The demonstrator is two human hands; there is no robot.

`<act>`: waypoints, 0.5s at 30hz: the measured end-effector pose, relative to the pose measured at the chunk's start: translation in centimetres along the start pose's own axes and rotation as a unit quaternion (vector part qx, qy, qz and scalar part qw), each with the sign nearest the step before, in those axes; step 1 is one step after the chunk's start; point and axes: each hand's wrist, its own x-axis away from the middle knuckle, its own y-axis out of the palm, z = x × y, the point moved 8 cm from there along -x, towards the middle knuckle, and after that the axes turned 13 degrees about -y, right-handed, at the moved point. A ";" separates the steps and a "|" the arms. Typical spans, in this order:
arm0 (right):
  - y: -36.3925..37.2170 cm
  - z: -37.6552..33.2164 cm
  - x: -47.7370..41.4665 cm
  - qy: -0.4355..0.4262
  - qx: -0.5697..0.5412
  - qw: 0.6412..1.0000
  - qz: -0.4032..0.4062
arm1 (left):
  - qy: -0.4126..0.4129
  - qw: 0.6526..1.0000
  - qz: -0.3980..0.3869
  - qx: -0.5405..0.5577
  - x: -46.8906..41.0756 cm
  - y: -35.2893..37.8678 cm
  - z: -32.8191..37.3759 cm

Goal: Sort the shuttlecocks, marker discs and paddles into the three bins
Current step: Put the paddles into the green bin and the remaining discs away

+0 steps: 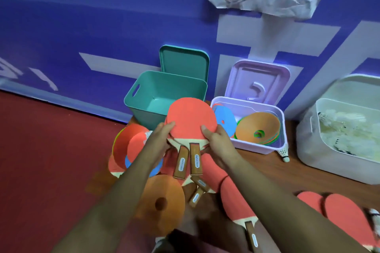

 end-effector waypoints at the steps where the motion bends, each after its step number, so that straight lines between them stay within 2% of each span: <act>1: 1.0 0.2 -1.0 0.000 0.015 1.000 -0.009 | 0.001 1.000 0.010 -0.008 -0.9 -1.4 1.6; 3: 3.5 -0.2 -2.7 -0.010 0.071 0.997 -0.039 | -0.003 0.999 0.021 -0.033 -3.6 -4.4 4.8; 6: 7.4 -0.9 -5.8 -0.018 0.148 0.985 -0.084 | 0.000 0.989 0.009 -0.147 -7.7 -7.0 8.8; 9: 9.8 -2.5 -8.8 -0.043 0.224 0.972 -0.051 | 0.005 0.995 0.008 -0.100 -12.3 -8.4 11.3; 10: 10.0 -3.1 -9.8 -0.060 0.276 0.959 -0.034 | 0.006 0.997 0.021 -0.074 -13.9 -8.9 11.9; 12: 10.3 -3.6 -11.7 -0.081 0.414 0.906 -0.038 | 0.001 0.998 0.043 -0.041 -16.5 -9.5 13.0; 15: 11.3 -2.9 -14.6 -0.103 0.542 0.827 -0.112 | -0.022 0.997 0.060 -0.032 -20.1 -9.5 13.3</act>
